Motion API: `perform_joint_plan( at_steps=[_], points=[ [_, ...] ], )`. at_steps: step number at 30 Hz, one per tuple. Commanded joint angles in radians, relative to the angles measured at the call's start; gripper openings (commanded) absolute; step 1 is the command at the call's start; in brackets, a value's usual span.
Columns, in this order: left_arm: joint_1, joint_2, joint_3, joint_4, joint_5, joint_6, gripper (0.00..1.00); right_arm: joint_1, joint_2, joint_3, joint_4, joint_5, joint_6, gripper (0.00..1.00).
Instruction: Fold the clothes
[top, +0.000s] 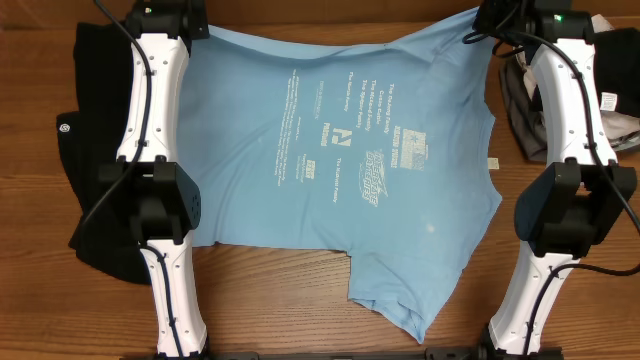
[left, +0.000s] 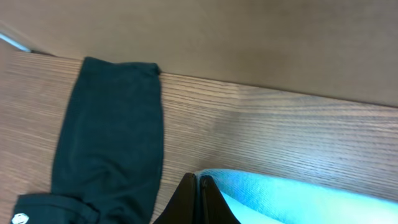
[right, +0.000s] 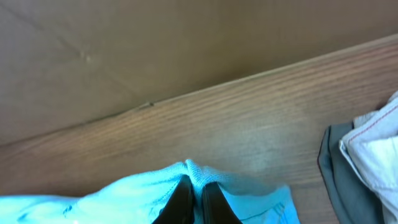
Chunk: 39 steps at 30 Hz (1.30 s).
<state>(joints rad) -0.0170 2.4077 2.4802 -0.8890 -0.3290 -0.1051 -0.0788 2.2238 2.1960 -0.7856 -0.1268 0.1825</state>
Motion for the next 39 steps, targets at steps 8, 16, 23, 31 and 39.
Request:
perform_joint_plan(
  at_steps=[8,16,23,31,39],
  points=[
    [0.017,-0.016,0.010,-0.227,0.054,0.008,0.04,-0.013,-0.075,0.012,-0.318,0.002,0.051,0.04],
    [0.050,-0.016,0.010,-0.413,0.095,0.008,0.04,-0.059,-0.107,0.011,-0.636,0.002,0.057,0.04],
    [0.062,-0.014,0.010,-0.500,0.130,0.069,0.04,-0.126,-0.106,-0.001,-0.780,0.013,0.053,0.04],
    [0.069,0.004,0.006,-0.521,0.148,0.069,0.04,-0.117,-0.106,-0.146,-0.733,0.012,0.053,0.04],
    [0.069,0.016,0.002,-0.518,0.200,0.073,0.04,-0.093,-0.106,-0.354,-0.621,-0.009,0.057,0.04]
  ],
)
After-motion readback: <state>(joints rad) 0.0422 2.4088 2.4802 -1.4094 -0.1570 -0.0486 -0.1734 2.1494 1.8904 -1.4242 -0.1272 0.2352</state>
